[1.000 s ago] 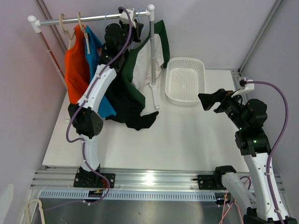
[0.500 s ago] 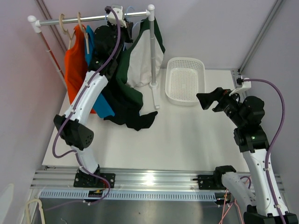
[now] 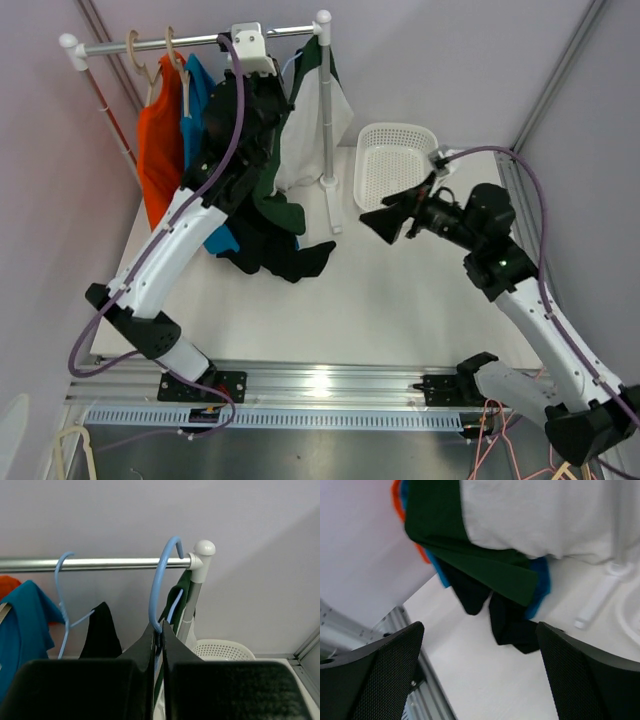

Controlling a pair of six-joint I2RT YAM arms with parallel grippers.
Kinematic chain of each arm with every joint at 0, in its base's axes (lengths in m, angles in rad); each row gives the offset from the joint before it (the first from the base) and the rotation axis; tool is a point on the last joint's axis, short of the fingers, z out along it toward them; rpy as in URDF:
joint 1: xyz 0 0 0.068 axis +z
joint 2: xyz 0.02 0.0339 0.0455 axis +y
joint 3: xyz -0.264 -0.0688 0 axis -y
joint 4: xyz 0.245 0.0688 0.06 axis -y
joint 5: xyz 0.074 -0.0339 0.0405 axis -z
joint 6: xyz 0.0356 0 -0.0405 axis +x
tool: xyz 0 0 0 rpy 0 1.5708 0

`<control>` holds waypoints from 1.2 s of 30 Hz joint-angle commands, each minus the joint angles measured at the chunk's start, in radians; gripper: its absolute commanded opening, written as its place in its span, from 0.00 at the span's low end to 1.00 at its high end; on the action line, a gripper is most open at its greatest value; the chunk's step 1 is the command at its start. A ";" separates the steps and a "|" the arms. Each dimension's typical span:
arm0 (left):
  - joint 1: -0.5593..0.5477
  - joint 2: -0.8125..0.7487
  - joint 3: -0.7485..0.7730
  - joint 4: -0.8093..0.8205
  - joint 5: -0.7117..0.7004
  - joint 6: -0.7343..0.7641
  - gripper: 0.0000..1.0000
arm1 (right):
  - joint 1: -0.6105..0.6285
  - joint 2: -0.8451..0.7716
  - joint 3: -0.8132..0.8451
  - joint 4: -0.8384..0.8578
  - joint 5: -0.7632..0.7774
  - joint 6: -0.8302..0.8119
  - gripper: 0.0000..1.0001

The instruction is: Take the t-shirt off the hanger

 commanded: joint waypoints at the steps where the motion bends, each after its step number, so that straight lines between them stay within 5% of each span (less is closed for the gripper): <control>1: -0.090 -0.146 -0.009 0.028 -0.255 0.015 0.01 | 0.155 0.046 0.038 0.190 0.027 -0.044 1.00; 7: -0.189 -0.197 0.042 -0.222 -0.474 -0.086 0.00 | 0.478 0.155 0.055 0.264 0.191 -0.257 1.00; 10: -0.235 -0.233 0.001 -0.188 -0.533 -0.051 0.01 | 0.597 0.205 0.009 0.391 0.313 -0.349 1.00; 23: -0.379 -0.154 0.114 -0.109 -0.798 0.163 0.01 | 0.868 0.405 0.019 0.615 0.536 -0.512 0.99; 32: -0.405 -0.155 0.105 -0.159 -0.727 0.171 0.01 | 0.885 0.494 0.033 0.711 0.604 -0.491 0.99; 33: -0.405 -0.175 0.103 -0.195 -0.719 0.095 0.01 | 0.887 0.495 0.033 0.714 0.620 -0.491 0.93; 35: -0.405 -0.203 0.077 -0.264 -0.691 0.044 0.00 | 0.885 0.503 0.029 0.729 0.643 -0.492 0.61; 36: -0.405 -0.233 0.059 -0.252 -0.667 0.048 0.01 | 0.887 0.505 0.030 0.729 0.671 -0.485 0.16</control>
